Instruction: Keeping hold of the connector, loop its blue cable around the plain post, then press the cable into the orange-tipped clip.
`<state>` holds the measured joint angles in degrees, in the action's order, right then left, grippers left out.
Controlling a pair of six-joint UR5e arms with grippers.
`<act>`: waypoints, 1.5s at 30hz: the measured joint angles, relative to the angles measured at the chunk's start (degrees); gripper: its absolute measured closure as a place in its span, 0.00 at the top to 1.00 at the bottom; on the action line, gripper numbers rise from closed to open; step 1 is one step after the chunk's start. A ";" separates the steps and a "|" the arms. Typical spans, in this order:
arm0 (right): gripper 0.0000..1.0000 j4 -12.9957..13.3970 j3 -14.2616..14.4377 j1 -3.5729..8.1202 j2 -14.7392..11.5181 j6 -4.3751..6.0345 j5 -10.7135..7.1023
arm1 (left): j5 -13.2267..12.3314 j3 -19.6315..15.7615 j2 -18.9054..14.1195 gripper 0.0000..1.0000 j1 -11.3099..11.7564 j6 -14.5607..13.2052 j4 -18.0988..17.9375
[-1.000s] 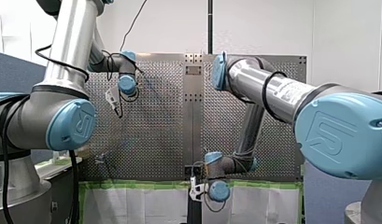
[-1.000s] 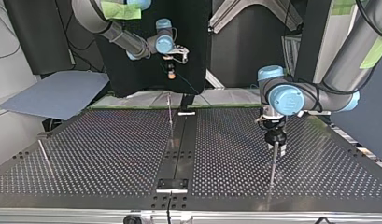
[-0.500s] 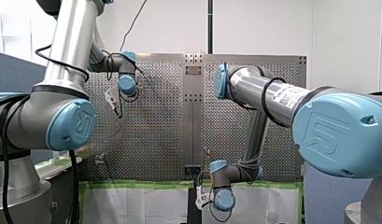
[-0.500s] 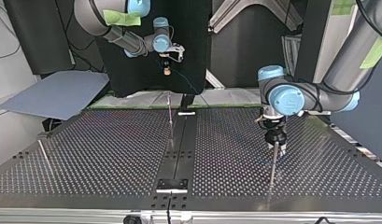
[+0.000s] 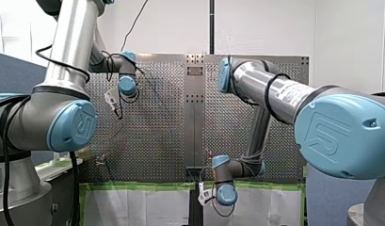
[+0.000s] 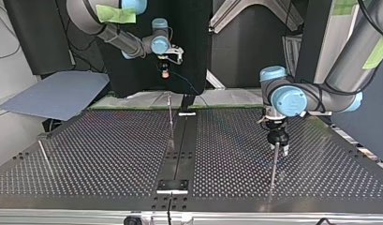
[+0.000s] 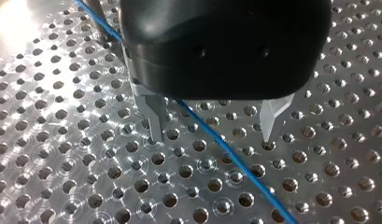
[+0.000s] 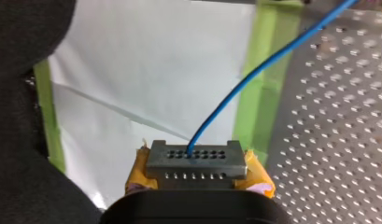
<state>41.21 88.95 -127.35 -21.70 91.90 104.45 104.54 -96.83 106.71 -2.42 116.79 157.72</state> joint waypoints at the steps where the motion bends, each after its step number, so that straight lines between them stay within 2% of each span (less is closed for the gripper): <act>1: 0.00 0.58 0.67 0.14 -0.70 0.18 0.02 | 0.00 0.00 0.01 1.00 0.01 0.01 0.01; 5: 0.00 2.67 2.82 0.50 -2.88 1.32 0.10 | 0.00 0.00 0.00 1.00 0.08 0.04 0.03; 12: 0.00 6.72 6.87 0.72 -6.95 1.62 0.34 | 0.00 0.00 0.00 1.00 0.17 0.07 0.02; 16: 0.00 9.10 9.25 1.22 -9.33 2.47 0.12 | 0.00 0.00 -0.02 1.00 0.22 0.08 -0.01; 19: 0.00 10.83 10.97 1.53 -10.58 2.73 -0.14 | 0.00 0.00 -0.03 1.00 0.21 0.06 0.01; 27: 0.00 15.38 15.55 1.69 -11.11 1.79 -1.22 | 0.00 0.00 -0.05 1.00 0.21 0.02 0.13; 37: 0.00 20.91 21.07 2.18 -11.13 -0.70 -6.07 | 0.32 0.00 -0.06 1.00 0.01 -0.34 0.47; 41: 0.00 22.89 23.04 2.57 -11.17 -1.14 -7.75 | 1.00 0.00 -0.06 1.00 -0.13 -0.95 0.91; 45: 0.00 25.04 24.71 3.14 -11.21 -1.13 -9.31 | 1.60 0.00 -0.06 1.00 -0.21 -1.47 1.04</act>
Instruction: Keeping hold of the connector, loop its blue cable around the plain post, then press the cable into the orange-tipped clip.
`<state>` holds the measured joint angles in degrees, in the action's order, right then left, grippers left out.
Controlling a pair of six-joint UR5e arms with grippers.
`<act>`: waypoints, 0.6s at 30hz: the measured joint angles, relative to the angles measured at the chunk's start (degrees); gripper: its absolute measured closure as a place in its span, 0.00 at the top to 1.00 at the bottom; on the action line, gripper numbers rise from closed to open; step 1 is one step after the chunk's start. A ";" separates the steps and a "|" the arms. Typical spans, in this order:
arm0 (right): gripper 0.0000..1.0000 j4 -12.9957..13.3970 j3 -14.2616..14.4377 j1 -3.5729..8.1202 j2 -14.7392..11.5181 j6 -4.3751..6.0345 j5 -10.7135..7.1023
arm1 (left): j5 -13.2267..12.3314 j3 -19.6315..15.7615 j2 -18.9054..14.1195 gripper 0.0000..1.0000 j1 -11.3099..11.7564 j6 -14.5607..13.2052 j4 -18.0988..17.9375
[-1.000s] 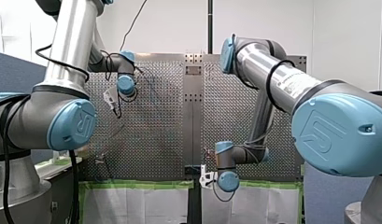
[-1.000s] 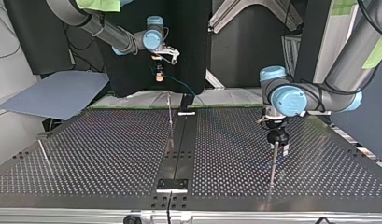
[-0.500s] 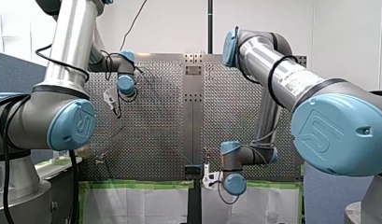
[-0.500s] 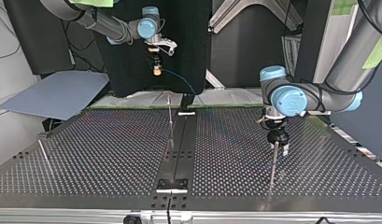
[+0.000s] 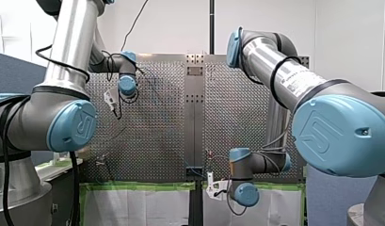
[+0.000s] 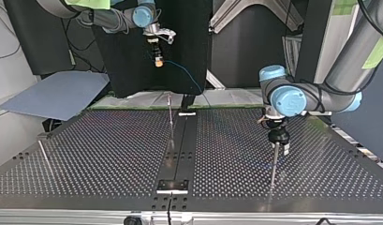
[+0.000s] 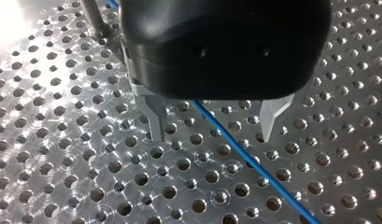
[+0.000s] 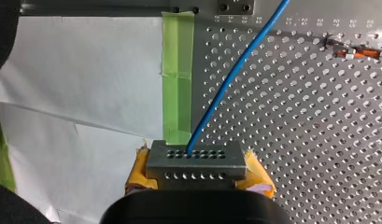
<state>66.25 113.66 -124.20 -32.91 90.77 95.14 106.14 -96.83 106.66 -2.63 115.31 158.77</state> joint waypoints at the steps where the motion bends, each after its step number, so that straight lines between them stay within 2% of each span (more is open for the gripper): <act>1: 0.00 0.59 0.23 0.24 0.00 0.17 -0.38 | 0.11 0.00 0.01 1.00 0.00 -0.14 0.00; 6: 0.00 3.14 0.52 1.38 -0.02 1.08 -2.56 | 0.36 0.00 0.02 1.00 0.05 -0.47 0.05; 11: 0.00 5.73 0.54 3.51 -0.14 1.83 -5.12 | 0.46 0.00 0.01 1.00 0.33 -0.52 -0.08; 15: 0.00 7.85 0.41 5.60 -0.15 1.72 -7.24 | 0.45 0.19 0.00 1.00 0.58 -0.53 -0.07; 18: 0.00 9.49 -0.22 7.22 -0.17 1.23 -8.87 | 0.47 0.31 0.00 1.00 0.72 -0.53 -0.04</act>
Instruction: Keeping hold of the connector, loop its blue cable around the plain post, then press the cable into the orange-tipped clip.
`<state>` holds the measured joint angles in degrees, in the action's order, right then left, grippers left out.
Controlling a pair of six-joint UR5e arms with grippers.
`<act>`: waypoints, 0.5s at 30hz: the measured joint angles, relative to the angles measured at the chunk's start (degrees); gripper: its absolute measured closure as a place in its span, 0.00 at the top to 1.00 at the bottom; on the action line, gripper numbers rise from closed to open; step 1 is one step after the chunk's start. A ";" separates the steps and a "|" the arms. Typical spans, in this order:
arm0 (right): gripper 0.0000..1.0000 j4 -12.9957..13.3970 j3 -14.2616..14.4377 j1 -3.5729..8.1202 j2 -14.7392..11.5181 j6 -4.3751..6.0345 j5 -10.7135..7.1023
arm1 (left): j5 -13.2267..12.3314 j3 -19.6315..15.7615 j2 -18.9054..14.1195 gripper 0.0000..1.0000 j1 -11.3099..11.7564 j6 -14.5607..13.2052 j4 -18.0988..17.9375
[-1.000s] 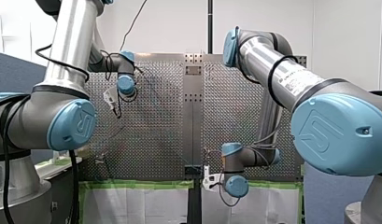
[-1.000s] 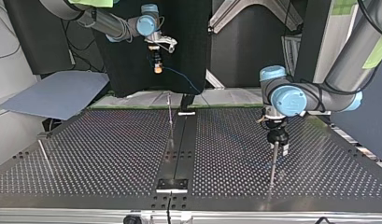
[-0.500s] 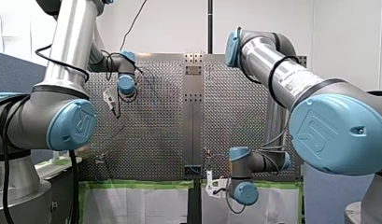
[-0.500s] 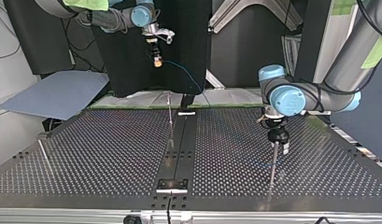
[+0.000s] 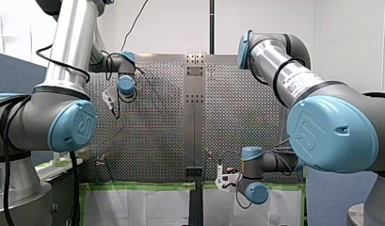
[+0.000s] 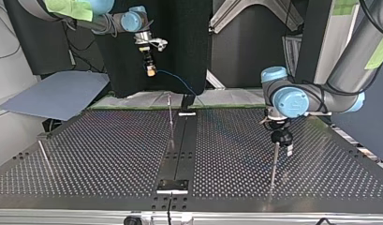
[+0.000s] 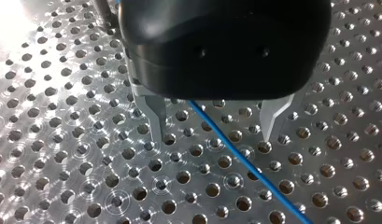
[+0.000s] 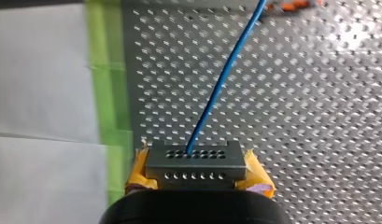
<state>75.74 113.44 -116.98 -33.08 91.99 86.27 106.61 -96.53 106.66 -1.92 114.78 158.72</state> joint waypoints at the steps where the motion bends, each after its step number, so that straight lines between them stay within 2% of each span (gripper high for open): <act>1: 0.00 0.68 -0.39 0.69 -0.01 -0.42 -0.67 | 0.03 0.02 0.00 1.00 0.04 0.00 0.01; 4: 0.00 2.44 -1.67 2.45 -0.02 -1.67 -2.39 | 0.41 0.03 0.00 1.00 0.16 0.00 0.02; 7: 0.00 4.14 -2.93 3.82 -0.02 -3.15 -3.33 | 0.69 0.03 0.02 1.00 0.27 0.00 0.05; 10: 0.00 5.58 -3.48 4.22 0.01 -4.36 -3.52 | 0.77 0.04 0.00 1.00 0.36 0.00 0.06; 15: 0.00 5.28 -3.68 3.86 0.06 -5.17 -3.42 | 0.79 0.06 0.01 1.00 0.46 0.00 0.24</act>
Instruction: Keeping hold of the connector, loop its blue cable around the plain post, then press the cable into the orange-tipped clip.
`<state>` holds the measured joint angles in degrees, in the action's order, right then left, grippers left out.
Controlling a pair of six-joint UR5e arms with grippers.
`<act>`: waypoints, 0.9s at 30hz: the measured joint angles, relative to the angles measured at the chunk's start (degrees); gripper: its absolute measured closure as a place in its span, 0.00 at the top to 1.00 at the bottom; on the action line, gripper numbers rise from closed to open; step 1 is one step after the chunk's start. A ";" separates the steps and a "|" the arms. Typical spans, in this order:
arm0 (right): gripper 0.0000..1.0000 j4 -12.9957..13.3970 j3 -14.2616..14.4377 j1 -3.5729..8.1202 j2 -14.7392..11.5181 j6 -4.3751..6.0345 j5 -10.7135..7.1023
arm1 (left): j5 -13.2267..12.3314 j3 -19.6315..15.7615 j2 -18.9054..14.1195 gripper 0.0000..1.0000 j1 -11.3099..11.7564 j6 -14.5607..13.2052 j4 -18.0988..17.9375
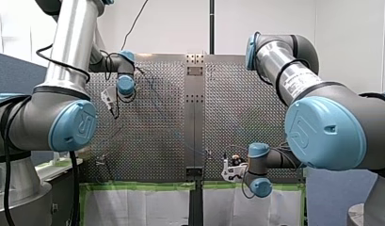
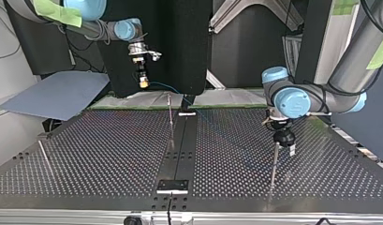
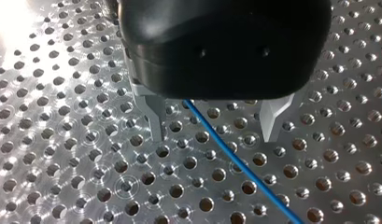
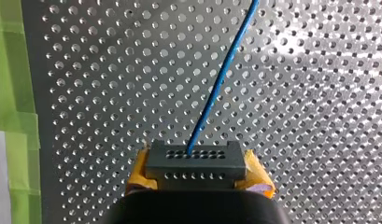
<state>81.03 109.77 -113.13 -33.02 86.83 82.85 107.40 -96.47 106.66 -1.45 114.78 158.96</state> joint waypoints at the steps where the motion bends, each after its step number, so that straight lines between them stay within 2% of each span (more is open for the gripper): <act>1: 0.00 -0.37 0.00 -0.17 0.03 -0.29 0.07 | 0.00 0.00 -0.01 1.00 0.00 0.00 0.05; 4: 0.00 -1.63 -0.04 -0.66 0.05 -0.79 0.50 | 0.03 0.00 -0.01 1.00 0.01 0.00 0.29; 10: 0.00 -4.38 -0.11 -1.34 0.08 -0.15 1.09 | -0.06 0.05 0.00 1.00 0.02 0.08 0.84; 15: 0.00 -5.99 -0.25 -1.89 0.09 -0.09 1.04 | -0.57 0.02 -0.01 1.00 0.05 1.17 1.86; 21: 0.00 -6.53 -0.55 -2.30 0.09 -0.21 0.96 | -3.33 0.00 -0.02 1.00 1.05 4.33 2.88; 27: 0.00 -6.64 -0.65 -2.51 0.09 -0.22 0.89 | -6.80 -0.51 -0.08 1.00 4.13 7.82 4.12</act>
<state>74.39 109.12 -115.64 -32.93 86.60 83.73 100.60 -96.98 106.58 2.68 122.61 163.08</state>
